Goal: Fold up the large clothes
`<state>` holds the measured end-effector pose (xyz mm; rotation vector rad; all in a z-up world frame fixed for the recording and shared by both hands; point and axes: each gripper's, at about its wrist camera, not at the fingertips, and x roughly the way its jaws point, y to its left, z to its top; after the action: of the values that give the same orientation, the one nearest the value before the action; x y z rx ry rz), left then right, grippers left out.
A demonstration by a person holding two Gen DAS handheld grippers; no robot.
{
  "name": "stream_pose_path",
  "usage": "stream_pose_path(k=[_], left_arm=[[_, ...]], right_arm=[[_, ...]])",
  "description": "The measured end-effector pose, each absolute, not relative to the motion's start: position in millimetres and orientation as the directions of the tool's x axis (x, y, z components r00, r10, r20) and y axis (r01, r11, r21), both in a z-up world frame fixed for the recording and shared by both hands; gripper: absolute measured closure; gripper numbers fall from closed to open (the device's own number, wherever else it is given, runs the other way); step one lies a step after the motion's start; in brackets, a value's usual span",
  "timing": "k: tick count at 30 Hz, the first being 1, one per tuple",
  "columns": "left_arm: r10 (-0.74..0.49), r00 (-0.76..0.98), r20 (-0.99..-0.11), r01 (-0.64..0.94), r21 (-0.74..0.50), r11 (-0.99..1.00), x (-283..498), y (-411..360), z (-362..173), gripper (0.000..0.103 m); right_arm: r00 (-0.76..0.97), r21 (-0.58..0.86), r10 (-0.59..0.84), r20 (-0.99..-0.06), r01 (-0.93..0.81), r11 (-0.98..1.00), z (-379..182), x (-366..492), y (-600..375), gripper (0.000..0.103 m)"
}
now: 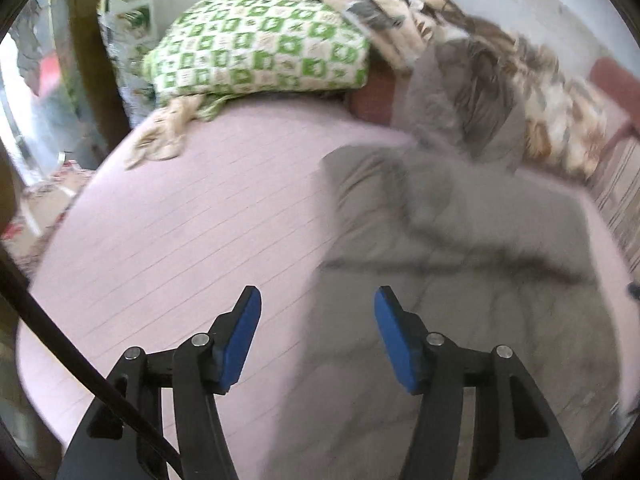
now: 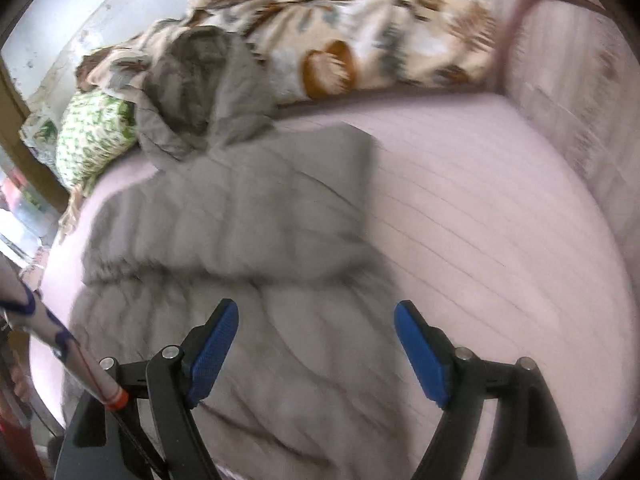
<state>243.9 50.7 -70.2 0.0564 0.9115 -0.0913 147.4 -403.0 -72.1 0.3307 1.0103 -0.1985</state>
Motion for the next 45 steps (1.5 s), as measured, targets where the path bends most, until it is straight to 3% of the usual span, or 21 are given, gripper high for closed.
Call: stream_pose_path(k=[7, 10, 14, 19, 24, 27, 30, 36, 40, 41, 42, 43, 44, 45], left_arm=[[-0.013, 0.572, -0.820, 0.076, 0.036, 0.996, 208, 64, -91, 0.045], [-0.029, 0.581, -0.814, 0.070, 0.014, 0.997, 210, 52, -89, 0.045], [-0.080, 0.614, -0.785, 0.095, -0.027, 0.995, 221, 26, -85, 0.043], [-0.093, 0.626, -0.774, 0.152, 0.004, 0.988, 239, -6, -101, 0.039], [-0.138, 0.604, -0.785, 0.198, -0.020, 0.980, 248, -11, -120, 0.039], [-0.184, 0.572, -0.799, 0.212, -0.072, 0.975, 252, -8, -130, 0.039], [-0.215, 0.559, -0.801, 0.209, -0.114, 0.971, 259, -7, -139, 0.039], [-0.213, 0.575, -0.790, 0.203, -0.115, 0.972, 265, -12, -147, 0.037], [-0.161, 0.597, -0.786, 0.212, -0.040, 0.976, 261, -22, -152, 0.034], [-0.154, 0.602, -0.783, 0.216, -0.027, 0.976, 260, -24, -153, 0.034], [-0.151, 0.604, -0.783, 0.218, -0.020, 0.976, 260, -25, -154, 0.033], [-0.150, 0.604, -0.783, 0.221, -0.017, 0.975, 260, -26, -154, 0.033], [-0.156, 0.601, -0.784, 0.222, -0.024, 0.975, 261, -25, -153, 0.033], [-0.167, 0.598, -0.784, 0.223, -0.038, 0.974, 261, -23, -152, 0.033]], right_arm=[[0.530, 0.301, 0.056, -0.846, 0.390, 0.870, -51, 127, -428, 0.019], [0.584, 0.334, 0.084, -0.807, 0.335, 0.881, -4, 166, -410, 0.018], [0.631, 0.272, 0.048, -0.774, 0.263, 0.925, 43, 239, -369, 0.017], [0.654, 0.278, 0.063, -0.754, 0.230, 0.933, 56, 338, -327, 0.017], [0.620, 0.060, -0.142, -0.771, 0.293, 0.954, 34, 431, -305, 0.017], [0.612, 0.009, -0.187, -0.768, 0.303, 0.953, 23, 472, -307, 0.017], [0.640, 0.107, -0.131, -0.757, 0.318, 0.942, 21, 515, -314, 0.017], [0.708, 0.460, 0.038, -0.705, 0.415, 0.785, 10, 595, -336, 0.016], [0.689, 0.493, 0.015, -0.724, 0.503, 0.710, -1, 630, -337, 0.016], [0.665, 0.468, -0.011, -0.747, 0.537, 0.702, -6, 638, -336, 0.018], [0.641, 0.437, -0.030, -0.767, 0.556, 0.707, -11, 644, -333, 0.026], [0.622, 0.404, -0.052, -0.782, 0.568, 0.717, -13, 647, -331, 0.069], [0.561, 0.315, -0.092, -0.823, 0.585, 0.748, -18, 653, -325, 0.092], [0.548, 0.298, -0.087, -0.832, 0.573, 0.763, -20, 653, -323, 0.093]])
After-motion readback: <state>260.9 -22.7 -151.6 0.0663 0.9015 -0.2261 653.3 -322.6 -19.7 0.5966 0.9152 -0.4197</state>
